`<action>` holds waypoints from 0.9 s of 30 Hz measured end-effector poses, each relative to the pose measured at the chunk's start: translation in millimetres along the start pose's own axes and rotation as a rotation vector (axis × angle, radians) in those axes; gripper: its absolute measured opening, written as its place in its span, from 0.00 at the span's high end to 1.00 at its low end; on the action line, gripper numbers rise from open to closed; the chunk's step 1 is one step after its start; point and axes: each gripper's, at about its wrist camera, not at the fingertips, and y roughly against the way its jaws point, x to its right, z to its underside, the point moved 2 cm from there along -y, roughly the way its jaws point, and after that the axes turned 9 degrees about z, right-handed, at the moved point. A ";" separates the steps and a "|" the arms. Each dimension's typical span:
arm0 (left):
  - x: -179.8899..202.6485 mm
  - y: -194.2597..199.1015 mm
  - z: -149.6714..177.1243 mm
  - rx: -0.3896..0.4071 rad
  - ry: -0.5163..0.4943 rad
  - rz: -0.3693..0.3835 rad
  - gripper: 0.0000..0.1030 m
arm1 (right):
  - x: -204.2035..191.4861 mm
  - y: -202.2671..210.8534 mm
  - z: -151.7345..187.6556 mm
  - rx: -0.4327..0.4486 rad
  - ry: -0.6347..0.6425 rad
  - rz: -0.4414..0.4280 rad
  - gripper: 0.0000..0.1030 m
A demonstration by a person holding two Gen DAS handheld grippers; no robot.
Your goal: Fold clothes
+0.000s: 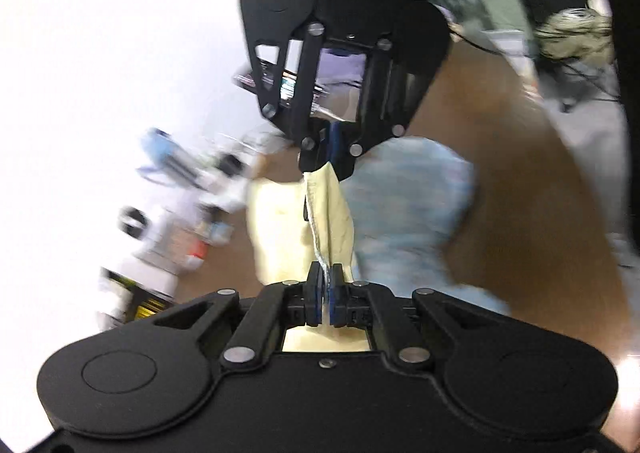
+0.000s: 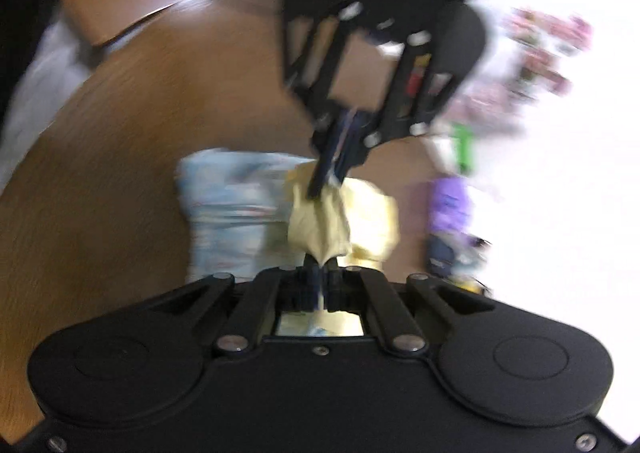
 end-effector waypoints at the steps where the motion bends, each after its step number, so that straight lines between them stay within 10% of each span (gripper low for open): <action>1: -9.5 -1.1 -2.1 0.001 -0.002 -0.020 0.97 | 10.4 -1.8 2.9 -0.006 -0.014 0.026 0.98; 10: -219.8 -16.3 -38.5 -0.090 -0.072 -0.377 0.98 | 177.5 -85.8 69.6 -0.134 -0.083 0.438 0.99; 14: -246.7 16.9 -73.6 -0.082 -0.144 -0.450 0.98 | 246.2 -65.9 69.1 -0.119 -0.060 0.650 0.99; 21: -183.6 75.1 -114.6 -0.042 -0.257 -0.464 0.98 | 237.1 17.3 35.1 -0.090 0.040 0.712 0.99; 27: -59.1 40.3 -81.0 0.012 -0.128 -0.153 0.98 | 120.4 61.9 7.7 -0.111 0.009 0.470 0.98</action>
